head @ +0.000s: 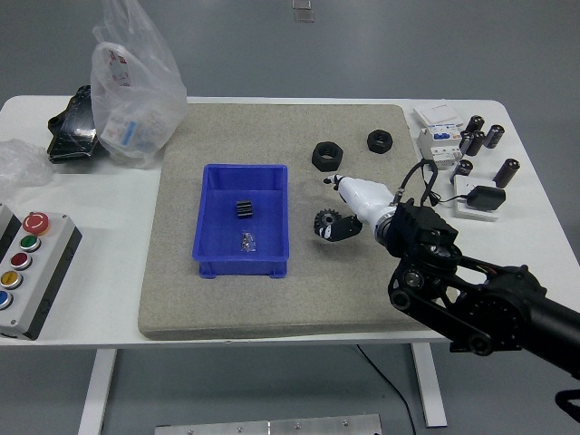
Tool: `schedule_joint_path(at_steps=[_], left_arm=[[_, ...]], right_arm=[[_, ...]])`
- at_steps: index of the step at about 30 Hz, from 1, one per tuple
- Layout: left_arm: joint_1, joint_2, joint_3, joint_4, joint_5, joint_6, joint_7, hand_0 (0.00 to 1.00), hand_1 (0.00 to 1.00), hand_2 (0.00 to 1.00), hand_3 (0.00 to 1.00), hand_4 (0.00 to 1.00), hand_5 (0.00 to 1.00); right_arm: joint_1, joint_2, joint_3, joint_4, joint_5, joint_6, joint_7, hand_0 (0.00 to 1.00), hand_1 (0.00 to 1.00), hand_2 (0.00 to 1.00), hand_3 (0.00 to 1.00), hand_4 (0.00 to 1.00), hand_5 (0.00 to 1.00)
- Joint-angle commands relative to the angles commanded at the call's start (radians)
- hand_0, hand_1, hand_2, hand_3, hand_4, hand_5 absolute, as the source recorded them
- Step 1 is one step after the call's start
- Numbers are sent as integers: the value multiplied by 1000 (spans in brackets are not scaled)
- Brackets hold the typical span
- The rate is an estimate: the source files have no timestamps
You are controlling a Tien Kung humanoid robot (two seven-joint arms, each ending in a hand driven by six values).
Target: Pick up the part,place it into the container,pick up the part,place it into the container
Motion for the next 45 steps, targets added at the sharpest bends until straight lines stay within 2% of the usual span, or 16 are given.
schedule_joint_path(at_steps=[5,6,11,12,16,17,22,23,28,29,37,41,45], left_arm=[[2,0,-4,0,5,1,3,622,538,535,615,698,361],[2,0,-4,0,5,1,3,622,538,535,615,696,362],[0,-1,1,0,0,0,1,622,538,535,615,696,362],[0,-1,1,0,0,0,1,622,538,535,616,694,361],[1,-1,1,0,0,0,0,622,538,535,616,694,361],[1,-1,1,0,0,0,0,622,538,536,617,691,360],[0,0,1,0,-3,0,-4,622,538,536,617,691,360],[-1,0,2,0,-4,0,-5,622,538,536,617,691,362],[-1,0,3,0,-7,-1,-8,622,538,536,617,691,362],[-1,0,3,0,-7,-1,-8,622,538,536,617,690,363],[0,-1,3,0,-8,-1,-7,622,538,536,617,690,368],[1,-1,5,0,-9,-2,-6,622,538,536,617,690,368],[1,-1,-5,0,0,-2,0,622,538,536,618,691,380]], right_arm=[[22,16,-37,-34,-1,12,0,493,791,926,986,914,384],[27,20,-47,-41,-3,10,0,473,781,894,972,898,381],[35,35,-81,-73,-20,-13,0,473,781,894,972,898,381],[35,36,-85,-78,-22,-18,0,426,708,743,734,639,168],[35,36,-96,-86,-32,-37,0,426,708,743,734,639,168],[34,36,-97,-87,-37,-44,0,401,613,501,593,570,2],[31,36,-107,-90,-62,-76,0,401,613,501,593,570,2],[31,35,-109,-91,-67,-81,0,390,594,430,564,536,2],[30,29,-109,-89,-91,-97,0,390,594,430,564,536,2],[31,26,-105,-84,-102,-104,0,395,588,418,564,487,2],[56,21,-62,-27,-204,-167,0,407,581,412,565,484,2],[86,32,-72,24,-217,-235,0,407,581,412,565,484,2],[127,49,-144,62,-139,-333,0,420,581,413,563,495,2]])
